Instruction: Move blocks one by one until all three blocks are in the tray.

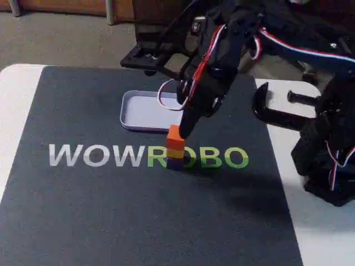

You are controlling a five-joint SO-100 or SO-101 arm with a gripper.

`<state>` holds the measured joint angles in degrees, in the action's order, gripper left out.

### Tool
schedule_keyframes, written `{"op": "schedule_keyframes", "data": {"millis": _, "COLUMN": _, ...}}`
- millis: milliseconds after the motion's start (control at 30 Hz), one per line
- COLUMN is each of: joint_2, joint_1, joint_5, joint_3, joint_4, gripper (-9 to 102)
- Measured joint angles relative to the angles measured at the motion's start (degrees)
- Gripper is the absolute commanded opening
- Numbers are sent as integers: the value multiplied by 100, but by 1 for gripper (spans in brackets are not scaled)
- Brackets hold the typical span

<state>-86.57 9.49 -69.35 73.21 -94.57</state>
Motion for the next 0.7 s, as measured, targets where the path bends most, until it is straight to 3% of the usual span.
{"op": "schedule_keyframes", "data": {"millis": 700, "joint_2": 404, "joint_1": 211, "joint_5": -132, "joint_3": 0, "joint_4": 0, "gripper": 16}}
